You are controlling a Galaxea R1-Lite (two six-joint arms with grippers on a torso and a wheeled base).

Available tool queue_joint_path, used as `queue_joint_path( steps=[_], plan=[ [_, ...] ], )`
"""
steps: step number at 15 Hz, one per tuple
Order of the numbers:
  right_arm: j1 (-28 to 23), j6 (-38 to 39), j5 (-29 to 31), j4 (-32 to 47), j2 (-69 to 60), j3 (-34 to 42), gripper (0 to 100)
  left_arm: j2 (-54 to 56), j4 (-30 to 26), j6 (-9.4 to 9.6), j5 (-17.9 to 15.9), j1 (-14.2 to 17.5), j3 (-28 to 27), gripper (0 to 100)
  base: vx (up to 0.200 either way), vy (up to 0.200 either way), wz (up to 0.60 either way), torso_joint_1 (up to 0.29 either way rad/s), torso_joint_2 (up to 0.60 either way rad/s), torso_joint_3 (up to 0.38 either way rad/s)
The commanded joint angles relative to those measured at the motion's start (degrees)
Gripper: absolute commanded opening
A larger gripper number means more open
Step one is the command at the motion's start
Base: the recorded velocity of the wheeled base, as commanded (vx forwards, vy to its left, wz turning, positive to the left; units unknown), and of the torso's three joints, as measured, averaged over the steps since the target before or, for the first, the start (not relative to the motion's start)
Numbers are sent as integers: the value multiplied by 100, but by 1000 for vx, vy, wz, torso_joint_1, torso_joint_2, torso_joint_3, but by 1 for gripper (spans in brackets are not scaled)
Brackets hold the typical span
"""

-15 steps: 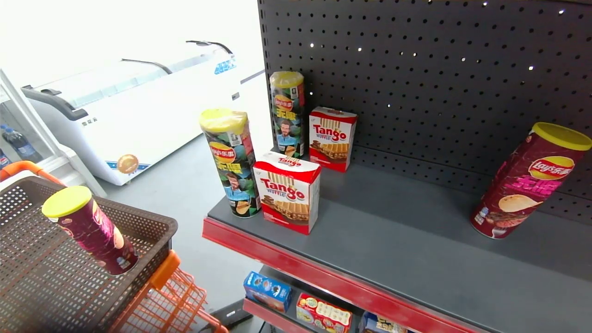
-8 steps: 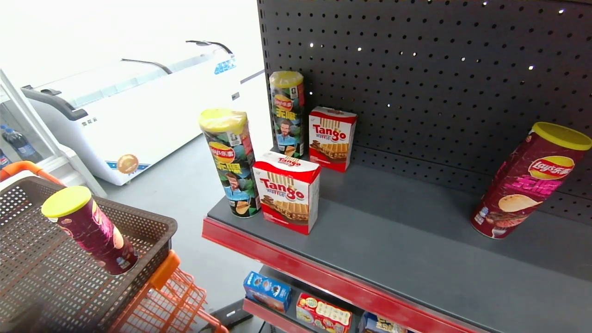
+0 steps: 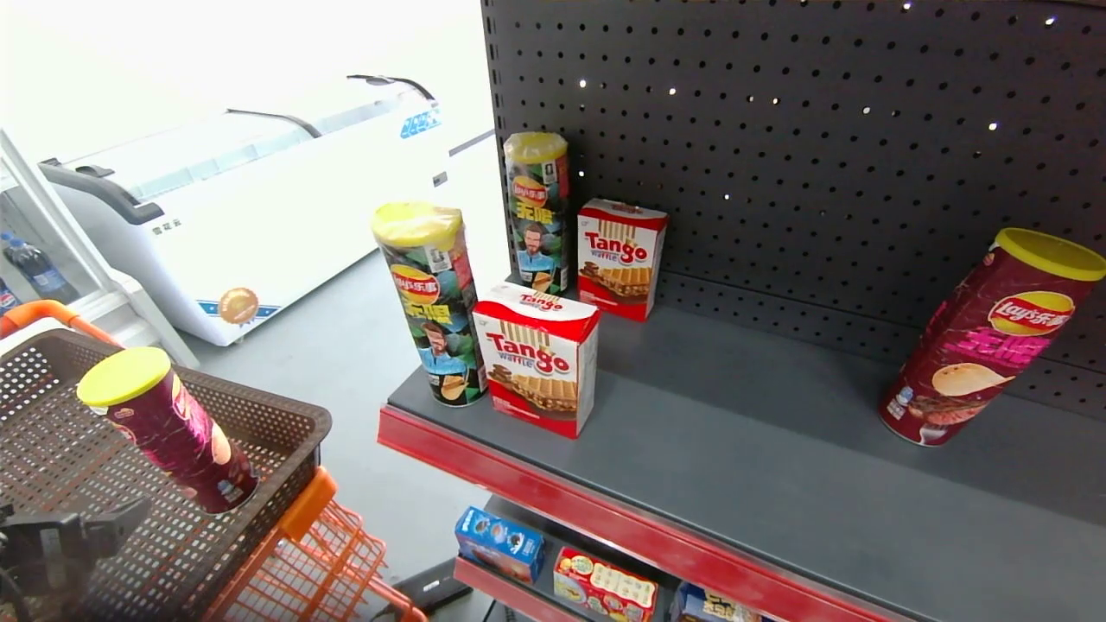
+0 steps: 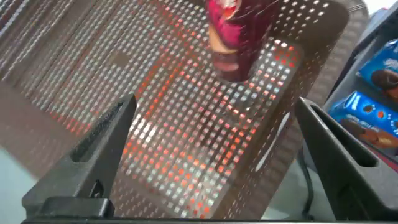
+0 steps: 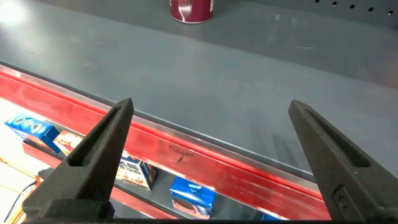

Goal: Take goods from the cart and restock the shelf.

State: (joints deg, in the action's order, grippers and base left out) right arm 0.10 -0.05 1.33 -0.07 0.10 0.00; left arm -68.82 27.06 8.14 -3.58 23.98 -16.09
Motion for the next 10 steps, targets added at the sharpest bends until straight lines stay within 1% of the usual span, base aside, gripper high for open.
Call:
queue_joint_path(
  steps=[1,2,5,7,8,10],
  plan=[
    [-1,-4,-1,-1,-1,0,100,-782,554,-67,-2,-306,203,100,0,0,0,0,0,0],
    [-1,5,-1,-1,-1,0,100,-1055,950,-76,-2,-394,168,100,0,0,0,0,0,0],
    [-1,-4,-1,-1,-1,0,100,-1793,1706,-85,7,-508,45,100,0,0,0,0,0,0],
    [-1,-4,-1,-1,-1,0,100,-2356,2321,-85,16,-517,-26,100,0,0,0,0,0,0],
    [-1,-4,-1,-1,-1,0,100,-2619,2620,-111,16,-508,-87,100,0,0,0,0,0,0],
    [-1,-4,-1,-1,-1,0,100,-3129,3305,-243,16,-517,-289,100,0,0,0,0,0,0]
  ],
)
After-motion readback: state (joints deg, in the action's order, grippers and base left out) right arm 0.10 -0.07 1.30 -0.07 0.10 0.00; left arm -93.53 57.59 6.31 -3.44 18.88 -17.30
